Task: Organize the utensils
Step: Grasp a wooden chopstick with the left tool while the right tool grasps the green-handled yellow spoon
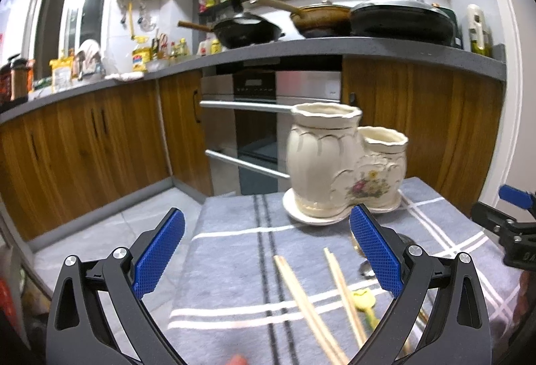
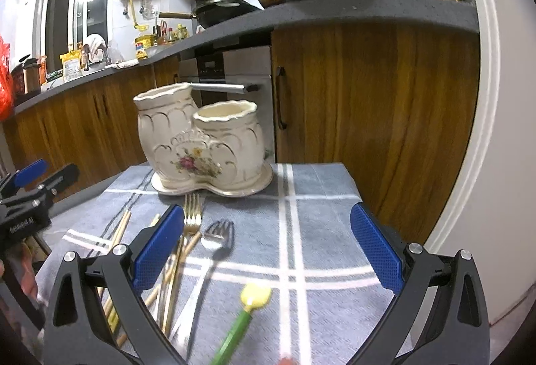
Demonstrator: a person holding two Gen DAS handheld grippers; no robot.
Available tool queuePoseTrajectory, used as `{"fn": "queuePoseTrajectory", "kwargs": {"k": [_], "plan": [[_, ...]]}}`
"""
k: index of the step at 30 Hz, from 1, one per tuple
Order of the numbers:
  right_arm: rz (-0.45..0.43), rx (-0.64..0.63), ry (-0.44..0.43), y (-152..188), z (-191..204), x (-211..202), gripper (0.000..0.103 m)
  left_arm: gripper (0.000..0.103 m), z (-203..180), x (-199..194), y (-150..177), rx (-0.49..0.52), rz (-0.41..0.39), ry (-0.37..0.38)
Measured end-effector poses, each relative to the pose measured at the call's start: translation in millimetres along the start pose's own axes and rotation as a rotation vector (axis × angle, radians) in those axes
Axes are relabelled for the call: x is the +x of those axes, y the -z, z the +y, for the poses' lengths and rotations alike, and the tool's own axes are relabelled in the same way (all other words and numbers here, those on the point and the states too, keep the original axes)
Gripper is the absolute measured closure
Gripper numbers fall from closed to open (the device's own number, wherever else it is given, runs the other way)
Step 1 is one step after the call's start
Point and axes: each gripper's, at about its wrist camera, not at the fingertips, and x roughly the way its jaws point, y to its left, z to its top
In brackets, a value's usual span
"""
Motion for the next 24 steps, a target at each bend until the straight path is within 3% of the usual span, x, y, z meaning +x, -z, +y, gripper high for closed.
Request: {"fn": "queuePoseTrajectory", "kwargs": {"k": [7,11,14,18,22,24], "plan": [[0.089,0.004,-0.038,12.8,-11.6,0.4,0.005,0.005,19.6,8.0,9.9,-0.063,0.118,0.006],[0.197,0.0,-0.075,25.5,-9.0,5.4,0.008,0.008,11.5,13.0,21.0,-0.029,0.192,0.025],[0.279,0.002,-0.111,35.9,-6.0,10.9,0.021,0.016,2.4,13.1,26.9,0.012,0.215,0.042],[0.335,-0.006,-0.116,43.1,-3.4,13.8,0.044,0.027,-4.2,12.7,32.3,0.043,0.253,0.073],[0.374,-0.01,-0.132,48.9,0.5,12.7,0.059,0.039,-7.7,13.6,36.2,0.068,0.285,0.086],[0.392,-0.006,-0.136,50.0,1.6,13.4,0.071,0.045,-7.0,13.9,38.8,0.071,0.302,0.091]]}}
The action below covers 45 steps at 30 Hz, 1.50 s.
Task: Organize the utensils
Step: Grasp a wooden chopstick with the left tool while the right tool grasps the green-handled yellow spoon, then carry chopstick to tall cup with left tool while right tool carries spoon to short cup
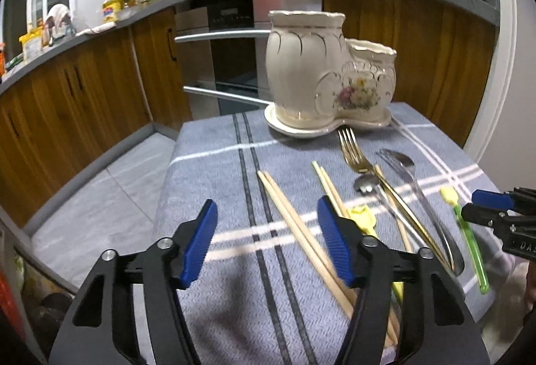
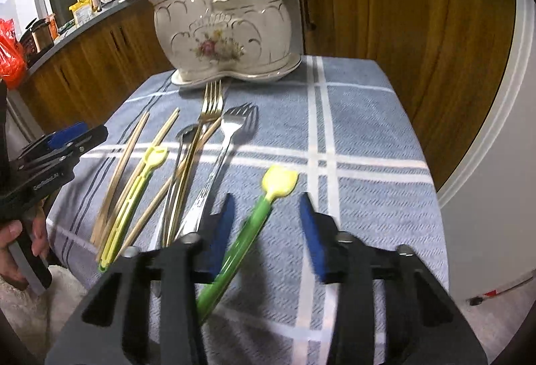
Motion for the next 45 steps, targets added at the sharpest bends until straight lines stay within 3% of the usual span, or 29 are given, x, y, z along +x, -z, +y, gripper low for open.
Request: {"fn": "queuePoseTrajectory", "kwargs": {"k": [3,7,13,19,26,33,34,35,40,45], "plan": [[0.029,0.005,-0.003,2.2,0.7,4.4,0.078,0.052,0.5,2.1,1.4,0.003,0.025,0.012],[0.053,0.021,-0.002,-0.1,-0.7,4.6,0.078,0.056,-4.0,4.4,3.0,0.018,0.045,0.018],[0.081,-0.066,0.077,-3.5,15.6,6.5,0.079,0.068,-4.9,13.1,5.9,0.004,0.106,0.026],[0.098,-0.091,0.086,-7.1,18.9,10.0,0.084,0.068,-6.5,19.9,9.0,-0.022,0.156,0.051],[0.111,-0.144,0.101,-8.5,25.3,11.4,0.088,0.07,-13.5,24.6,6.5,-0.013,0.193,0.023],[0.167,-0.202,0.092,-16.1,19.8,14.2,0.091,0.075,-11.4,42.3,-10.5,0.025,0.287,0.014],[0.176,-0.206,0.08,-17.9,19.6,15.7,0.092,0.08,-10.6,45.1,-12.5,0.024,0.294,0.018],[0.177,-0.212,0.075,-18.2,20.1,16.6,0.094,0.092,-9.7,47.6,-14.7,0.024,0.3,0.015],[0.146,-0.222,0.049,-16.7,18.1,15.7,0.094,0.097,-7.6,50.3,-17.7,0.035,0.299,0.017],[0.053,-0.15,-0.015,-20.0,7.5,-0.7,0.094,0.097,0.9,40.5,-16.0,0.011,0.251,0.042]]}}
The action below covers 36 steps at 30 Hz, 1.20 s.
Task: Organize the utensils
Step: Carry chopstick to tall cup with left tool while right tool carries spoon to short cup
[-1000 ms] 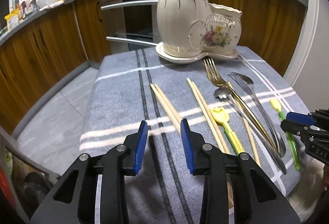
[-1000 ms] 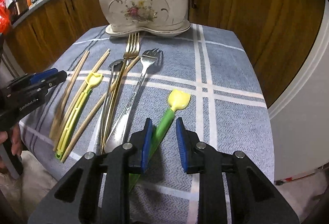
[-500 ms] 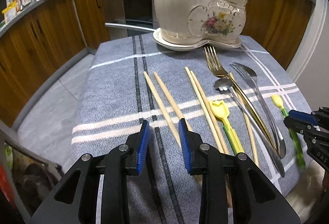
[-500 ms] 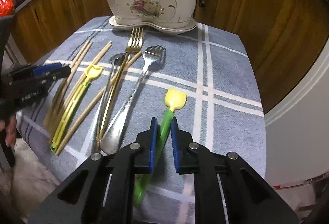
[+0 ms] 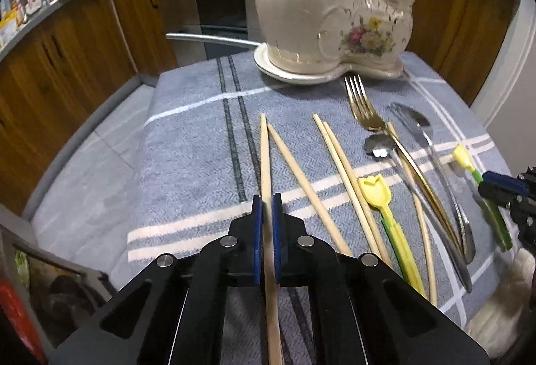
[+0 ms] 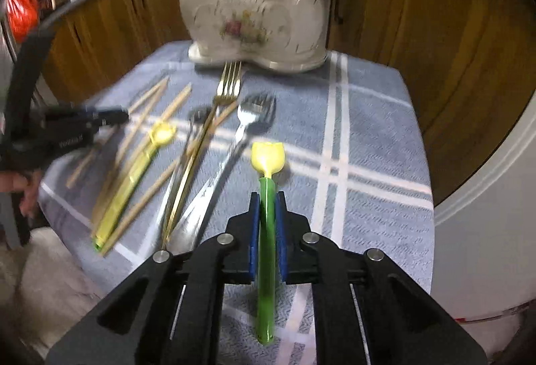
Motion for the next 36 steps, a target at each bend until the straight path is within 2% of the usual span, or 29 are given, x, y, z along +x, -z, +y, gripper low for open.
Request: {"fn": "queuePoseTrajectory", "kwargs": {"k": [2,8,12,18,22,27,32,36], "plan": [[-0.067,0.02,-0.026,-5.7,-5.8,-11.7,0.094,0.097,3.4,-9.9,0.4,-0.011,-0.036,0.011],[-0.274,0.058,-0.071,-41.9,-15.4,-35.5,0.094,0.097,13.6,-51.3,-15.7,-0.059,-0.226,0.101],[-0.401,0.094,-0.112,-81.7,-23.3,-41.4,0.094,0.097,15.9,-80.1,-46.2,-0.075,-0.391,0.157],[-0.542,0.168,-0.189,-146.2,-38.4,-26.9,0.094,0.097,8.6,-89.5,-110.0,-0.056,-0.551,0.181],[-0.584,0.211,-0.242,-182.8,-48.9,-6.4,0.094,0.097,4.1,-75.2,-157.1,-0.054,-0.577,0.193],[-0.608,0.237,-0.247,-209.6,-54.2,19.9,0.094,0.097,-3.1,-60.9,-199.6,-0.076,-0.64,0.182],[-0.613,0.234,-0.206,-211.9,-54.3,40.0,0.094,0.097,-11.9,-43.7,-214.0,-0.051,-0.701,0.1],[-0.592,0.203,-0.158,-206.7,-49.9,52.2,0.094,0.097,-12.1,-25.4,-210.6,-0.047,-0.724,0.047]]}}
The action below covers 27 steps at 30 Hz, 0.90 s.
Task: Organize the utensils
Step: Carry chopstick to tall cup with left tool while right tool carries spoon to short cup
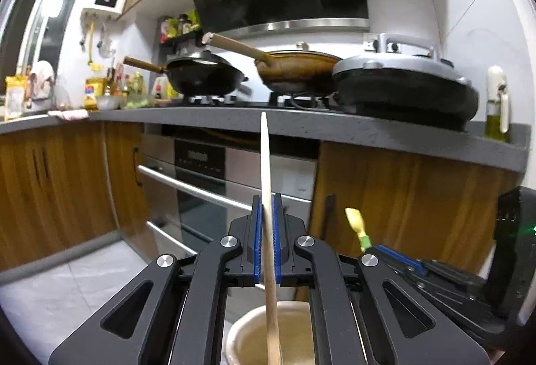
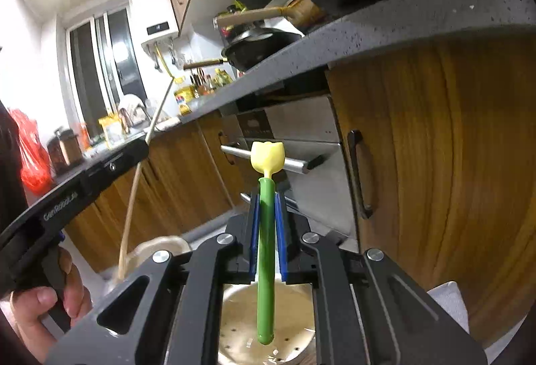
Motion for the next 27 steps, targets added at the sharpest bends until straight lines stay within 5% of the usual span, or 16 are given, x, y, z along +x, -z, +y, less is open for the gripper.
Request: {"fn": "queuePoseTrajectory", "kwargs": {"k": [13,27], "plan": [[0.082,-0.062,0.073,29.6,4.7,-42.6,0.094,0.097,2.5,-49.9,43.8,-0.009,0.063,0.0],[0.099,-0.055,0.073,39.5,3.7,-45.2,0.094,0.096,3.3,-58.1,64.8,-0.017,0.096,0.0]]}}
